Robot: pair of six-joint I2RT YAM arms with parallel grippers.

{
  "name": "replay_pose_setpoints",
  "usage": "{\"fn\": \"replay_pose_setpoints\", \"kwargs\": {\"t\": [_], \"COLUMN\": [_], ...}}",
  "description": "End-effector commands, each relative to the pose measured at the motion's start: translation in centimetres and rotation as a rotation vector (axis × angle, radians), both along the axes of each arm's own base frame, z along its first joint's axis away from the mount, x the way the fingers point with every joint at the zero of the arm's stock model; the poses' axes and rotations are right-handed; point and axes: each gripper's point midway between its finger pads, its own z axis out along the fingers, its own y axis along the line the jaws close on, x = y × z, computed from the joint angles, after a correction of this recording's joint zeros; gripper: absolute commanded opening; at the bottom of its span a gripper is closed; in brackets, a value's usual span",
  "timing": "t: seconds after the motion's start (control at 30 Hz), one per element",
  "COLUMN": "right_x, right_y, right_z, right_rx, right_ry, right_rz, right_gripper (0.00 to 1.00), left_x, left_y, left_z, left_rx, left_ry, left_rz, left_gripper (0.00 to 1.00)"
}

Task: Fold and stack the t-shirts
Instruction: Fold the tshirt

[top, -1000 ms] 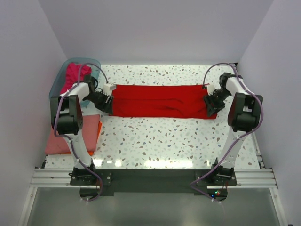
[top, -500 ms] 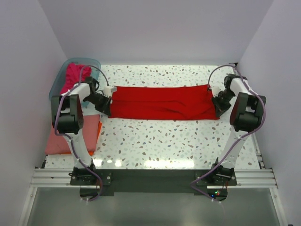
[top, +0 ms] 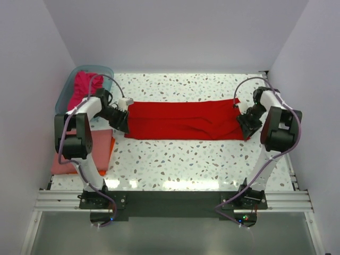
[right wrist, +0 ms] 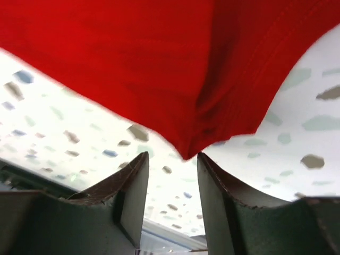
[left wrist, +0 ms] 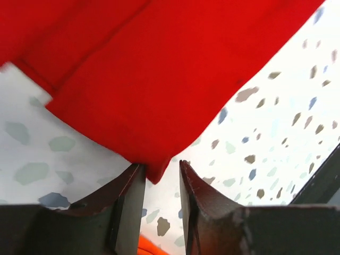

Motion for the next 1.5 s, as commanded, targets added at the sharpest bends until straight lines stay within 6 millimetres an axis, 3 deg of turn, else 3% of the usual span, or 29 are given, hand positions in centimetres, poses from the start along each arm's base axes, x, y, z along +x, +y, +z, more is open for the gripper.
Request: {"fn": "replay_pose_setpoints", "kwargs": {"t": [0.0,0.1,0.13,0.2,0.23,0.33,0.37,0.43,0.47,0.53,0.57,0.6,0.63,0.73,0.8,0.83,1.03,1.47], "right_x": [1.8,2.6,2.8,3.5,3.8,4.8,4.9,5.6,5.8,6.3,6.5,6.6,6.6,6.6,6.7,6.7,7.0,6.8], "right_y": [0.8,1.6,1.9,2.9,3.2,3.7,3.8,3.6,3.5,3.3,3.3,3.3,3.5,4.0,4.1,4.1,3.7,2.0], "right_z": [5.9,8.1,8.5,9.0,8.7,7.7,6.8,6.0,5.4,4.7,4.3,4.1,4.0,3.6,3.4,3.3,2.9,2.0], "right_rx": [0.039,0.088,0.103,0.156,0.174,0.196,0.201,0.192,0.186,0.175,0.175,0.178,0.188,0.217,0.222,0.221,0.202,0.105], "right_ry": [-0.145,-0.191,-0.200,-0.215,-0.209,-0.191,-0.165,-0.167,-0.156,-0.155,-0.142,-0.138,-0.131,-0.102,-0.093,-0.091,-0.092,-0.077], "right_rz": [-0.033,-0.079,-0.092,-0.149,-0.170,-0.261,-0.286,-0.313,-0.334,-0.350,-0.363,-0.369,-0.376,-0.400,-0.411,-0.413,-0.419,-0.413], "right_gripper": [0.46,0.47,0.47,0.46,0.46,0.44,0.43,0.42,0.42,0.42,0.42,0.41,0.41,0.40,0.38,0.37,0.35,0.33], "left_x": [3.5,5.5,6.0,6.3,6.5,7.1,6.1,5.8,4.6,3.7,2.3,1.8,1.0,-0.1,-0.4,-0.9,-2.2,-2.7], "left_y": [-2.4,-4.2,-6.6,-9.0,-11.6,-16.1,-18.9,-22.1,-24.9,-28.0,-30.3,-31.5,-33.4,-36.9,-38.4,-39.5,-41.8,-42.2], "left_z": [7.6,11.6,12.5,13.5,14.0,14.4,14.4,14.1,13.6,13.9,13.8,12.9,13.5,12.8,11.4,11.7,9.1,7.8], "left_rx": [-0.145,-0.193,-0.207,-0.231,-0.254,-0.313,-0.339,-0.355,-0.350,-0.386,-0.412,-0.431,-0.476,-0.525,-0.519,-0.535,-0.530,-0.524], "left_ry": [-0.307,-0.500,-0.571,-0.634,-0.692,-0.748,-0.754,-0.824,-0.869,-0.982,-1.018,-1.018,-1.058,-1.065,-1.068,-1.086,-1.102,-1.101], "left_rz": [-0.046,-0.113,-0.178,-0.225,-0.280,-0.319,-0.364,-0.427,-0.499,-0.584,-0.646,-0.670,-0.709,-0.770,-0.803,-0.822,-0.907,-0.954], "left_gripper": [0.37,0.40,0.42,0.45,0.47,0.47,0.48,0.47,0.47,0.47,0.46,0.46,0.46,0.46,0.46,0.46,0.45,0.45]}}
